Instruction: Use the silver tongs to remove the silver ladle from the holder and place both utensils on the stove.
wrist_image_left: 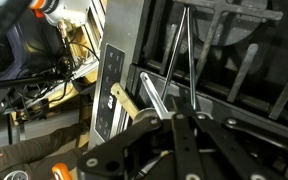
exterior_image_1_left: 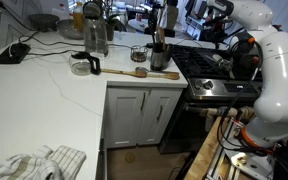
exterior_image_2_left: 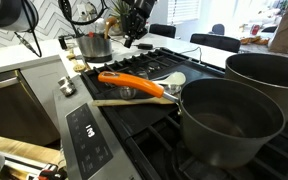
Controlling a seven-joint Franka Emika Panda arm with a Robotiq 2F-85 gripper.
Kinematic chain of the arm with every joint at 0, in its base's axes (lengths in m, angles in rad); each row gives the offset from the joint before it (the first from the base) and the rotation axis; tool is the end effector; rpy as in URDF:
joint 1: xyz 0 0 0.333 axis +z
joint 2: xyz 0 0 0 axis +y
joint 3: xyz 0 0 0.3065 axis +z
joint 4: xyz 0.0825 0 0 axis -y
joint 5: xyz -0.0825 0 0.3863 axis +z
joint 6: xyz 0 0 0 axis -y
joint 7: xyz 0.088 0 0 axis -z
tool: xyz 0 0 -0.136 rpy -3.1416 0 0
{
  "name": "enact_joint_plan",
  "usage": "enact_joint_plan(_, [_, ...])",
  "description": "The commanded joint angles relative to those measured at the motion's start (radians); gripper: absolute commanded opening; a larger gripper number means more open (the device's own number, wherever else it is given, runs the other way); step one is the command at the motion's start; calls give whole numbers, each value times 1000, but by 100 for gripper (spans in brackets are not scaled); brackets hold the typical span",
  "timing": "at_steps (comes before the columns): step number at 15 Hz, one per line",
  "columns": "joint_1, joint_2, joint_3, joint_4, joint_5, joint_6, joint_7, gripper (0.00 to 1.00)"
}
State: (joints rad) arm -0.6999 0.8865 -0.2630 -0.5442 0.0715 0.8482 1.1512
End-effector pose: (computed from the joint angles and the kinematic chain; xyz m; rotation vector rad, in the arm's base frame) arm 0.4509 -0.4796 0.4435 1.4708 -2.4135 -0.7873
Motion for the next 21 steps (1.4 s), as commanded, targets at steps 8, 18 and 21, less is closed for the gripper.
enact_joint_plan(8, [-4,-75,17,120,-65,94,-217,71])
enact_joint_plan(18, [56,-128,23,90,-143,141,-735,100])
enact_joint_plan(21, [64,-135,12,89,-134,136,-697,99])
